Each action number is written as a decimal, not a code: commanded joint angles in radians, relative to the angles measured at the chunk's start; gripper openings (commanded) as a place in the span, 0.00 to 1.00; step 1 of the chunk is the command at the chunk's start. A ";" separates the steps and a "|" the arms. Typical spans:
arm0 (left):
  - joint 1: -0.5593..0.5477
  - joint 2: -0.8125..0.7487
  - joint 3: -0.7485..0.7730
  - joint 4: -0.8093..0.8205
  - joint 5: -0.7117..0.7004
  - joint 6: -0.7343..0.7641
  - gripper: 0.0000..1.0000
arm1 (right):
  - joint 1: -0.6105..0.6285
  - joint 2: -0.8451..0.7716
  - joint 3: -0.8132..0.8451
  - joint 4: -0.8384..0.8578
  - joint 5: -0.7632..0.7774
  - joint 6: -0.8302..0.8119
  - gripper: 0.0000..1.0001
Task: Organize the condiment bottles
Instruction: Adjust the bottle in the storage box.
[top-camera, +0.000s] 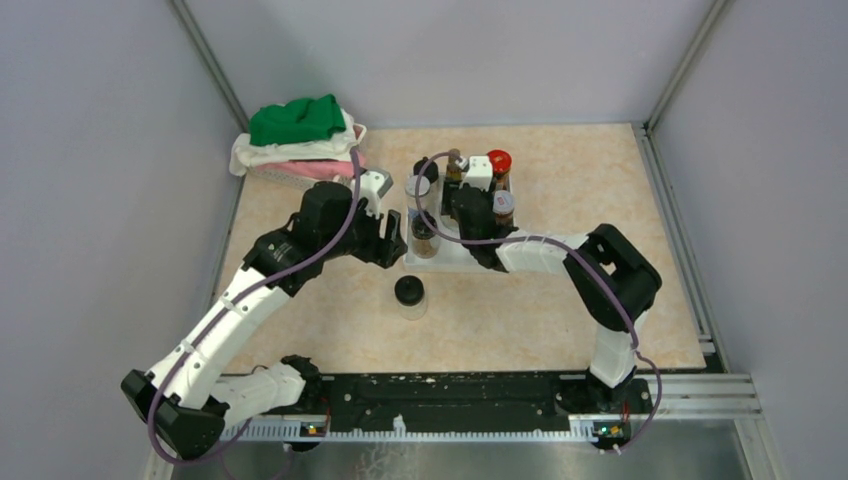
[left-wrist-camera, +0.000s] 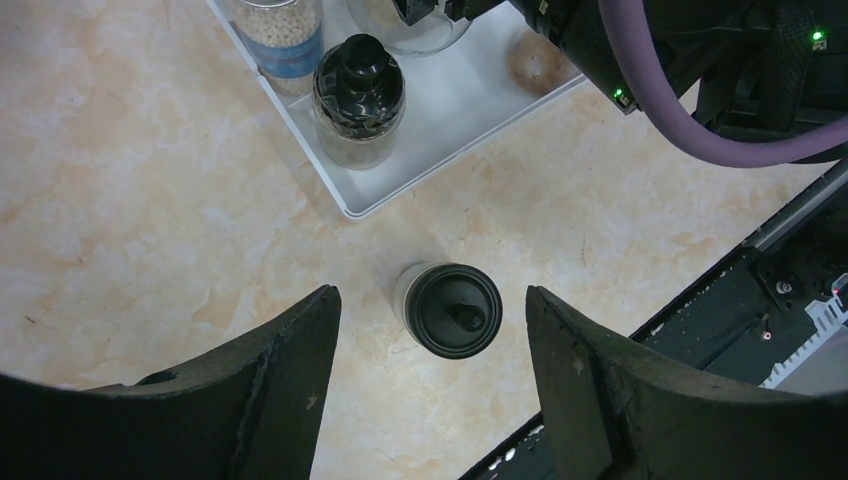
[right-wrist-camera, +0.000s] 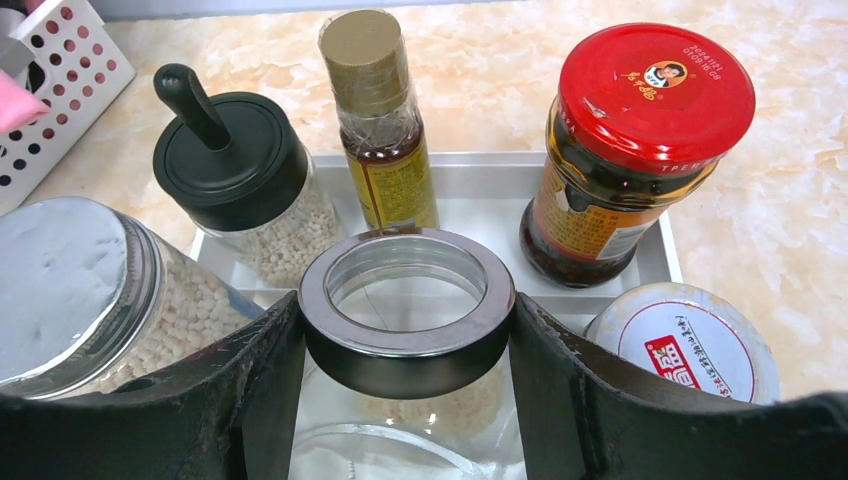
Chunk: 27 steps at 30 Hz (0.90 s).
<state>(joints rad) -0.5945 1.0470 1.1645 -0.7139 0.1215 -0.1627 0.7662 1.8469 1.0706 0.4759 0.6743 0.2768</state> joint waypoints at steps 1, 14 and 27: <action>-0.004 -0.024 -0.020 0.069 0.026 -0.006 0.75 | 0.019 0.048 -0.041 0.029 0.013 -0.030 0.00; -0.006 -0.030 -0.073 0.100 0.035 -0.015 0.75 | 0.022 0.116 -0.036 0.222 0.089 -0.188 0.00; -0.010 -0.024 -0.101 0.125 0.037 -0.021 0.75 | 0.047 0.161 -0.078 0.450 0.143 -0.343 0.00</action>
<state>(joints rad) -0.5983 1.0424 1.0756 -0.6376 0.1429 -0.1738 0.7967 1.9717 1.0130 0.8841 0.8047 0.0059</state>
